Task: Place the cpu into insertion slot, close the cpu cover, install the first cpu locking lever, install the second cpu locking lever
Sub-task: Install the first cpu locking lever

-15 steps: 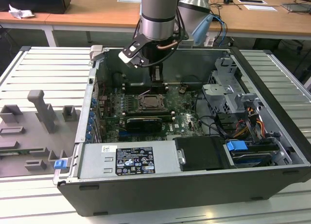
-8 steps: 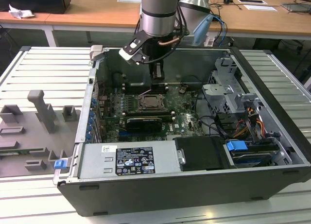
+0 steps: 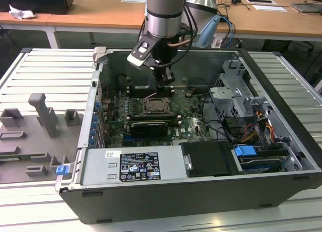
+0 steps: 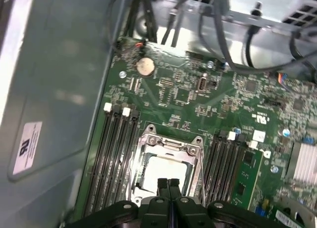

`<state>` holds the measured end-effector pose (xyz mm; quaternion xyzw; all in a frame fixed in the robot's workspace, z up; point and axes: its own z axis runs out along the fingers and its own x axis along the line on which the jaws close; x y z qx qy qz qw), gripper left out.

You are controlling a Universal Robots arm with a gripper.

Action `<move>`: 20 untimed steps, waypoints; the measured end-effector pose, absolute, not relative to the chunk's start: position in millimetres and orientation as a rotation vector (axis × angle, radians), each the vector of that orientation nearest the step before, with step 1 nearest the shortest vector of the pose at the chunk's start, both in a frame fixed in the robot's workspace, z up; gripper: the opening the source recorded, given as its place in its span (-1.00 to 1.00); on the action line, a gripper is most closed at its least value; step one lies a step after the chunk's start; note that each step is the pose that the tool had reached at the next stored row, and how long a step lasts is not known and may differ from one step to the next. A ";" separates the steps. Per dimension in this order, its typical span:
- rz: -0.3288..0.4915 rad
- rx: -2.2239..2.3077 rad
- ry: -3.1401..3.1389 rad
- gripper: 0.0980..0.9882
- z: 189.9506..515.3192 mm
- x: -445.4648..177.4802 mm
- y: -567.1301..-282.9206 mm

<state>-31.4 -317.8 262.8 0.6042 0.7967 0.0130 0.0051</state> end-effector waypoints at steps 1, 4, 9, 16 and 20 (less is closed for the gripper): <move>0.041 1.874 2.509 -0.98 262.8 -31.4 -317.8; 0.042 1.792 2.569 -0.98 262.8 -31.4 -317.8; 0.042 1.691 2.638 -0.98 262.8 -31.4 -317.8; 0.043 1.506 2.749 -0.98 262.8 -31.4 -317.8; 0.043 1.382 2.815 -0.98 262.7 -31.4 -317.8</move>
